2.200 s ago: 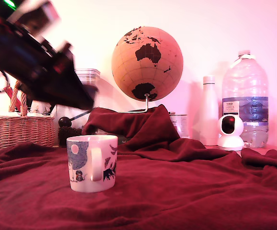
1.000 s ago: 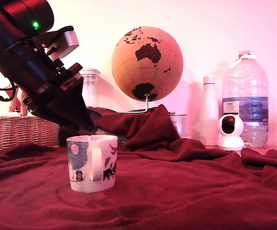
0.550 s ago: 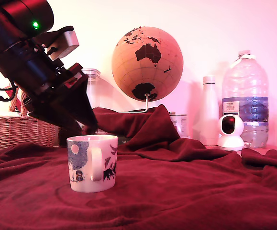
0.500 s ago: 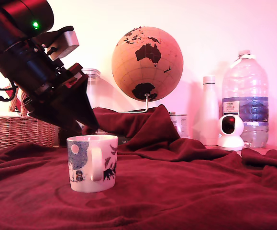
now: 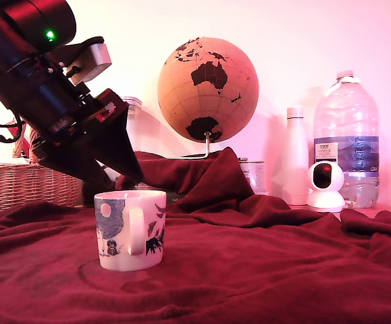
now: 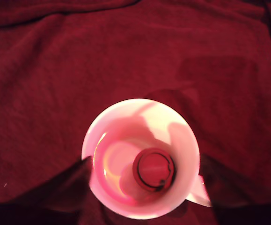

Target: Pick up the coffee capsules on the table and drop them inside the coffee cup

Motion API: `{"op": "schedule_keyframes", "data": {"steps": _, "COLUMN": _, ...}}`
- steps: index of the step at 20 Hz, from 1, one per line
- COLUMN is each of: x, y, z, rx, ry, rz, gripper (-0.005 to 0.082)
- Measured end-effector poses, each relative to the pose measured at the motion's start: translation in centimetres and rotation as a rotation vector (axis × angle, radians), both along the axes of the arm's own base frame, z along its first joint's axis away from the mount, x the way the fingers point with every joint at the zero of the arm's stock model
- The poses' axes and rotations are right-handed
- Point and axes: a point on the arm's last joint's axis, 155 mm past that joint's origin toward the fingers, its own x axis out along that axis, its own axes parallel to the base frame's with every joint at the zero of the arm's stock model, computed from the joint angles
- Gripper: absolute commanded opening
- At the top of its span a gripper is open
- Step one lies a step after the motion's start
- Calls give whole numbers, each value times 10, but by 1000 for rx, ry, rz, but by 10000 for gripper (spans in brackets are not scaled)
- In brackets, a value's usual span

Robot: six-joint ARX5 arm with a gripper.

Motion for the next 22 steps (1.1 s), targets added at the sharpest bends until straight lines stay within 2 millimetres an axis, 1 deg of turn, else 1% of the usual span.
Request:
{"op": "schedule_keyframes", "data": {"steps": 2, "x": 0, "y": -1, "z": 1, "rx": -3, "ry": -3, "rz": -6, "gripper": 41}}
{"op": "schedule_keyframes", "data": {"steps": 3, "x": 0, "y": -1, "z": 1, "rx": -4, "ry": -4, "rz": -8, "gripper": -28}}
{"op": "schedule_keyframes", "data": {"steps": 11, "x": -6, "y": -7, "z": 4, "rx": -44, "ry": 19, "rz": -42, "gripper": -19}}
{"op": "schedule_keyframes", "data": {"steps": 13, "x": -8, "y": -4, "z": 4, "rx": -61, "ry": 42, "rz": -45, "gripper": -19}}
{"op": "schedule_keyframes", "data": {"steps": 15, "x": -9, "y": 8, "z": 11, "rx": -73, "ry": 53, "rz": -22, "gripper": -19}}
{"op": "schedule_keyframes", "data": {"steps": 19, "x": -4, "y": 39, "z": 54, "rx": -119, "ry": -45, "rz": 53, "gripper": -19}}
{"op": "schedule_keyframes", "data": {"steps": 20, "x": -7, "y": 46, "z": 57, "rx": -124, "ry": -57, "rz": 69, "gripper": -19}}
{"op": "schedule_keyframes", "data": {"steps": 21, "x": -12, "y": 52, "z": 51, "rx": -124, "ry": -45, "rz": 85, "gripper": -19}}
{"op": "schedule_keyframes", "data": {"steps": 22, "x": -19, "y": 56, "z": 39, "rx": -116, "ry": -18, "rz": 94, "gripper": -19}}
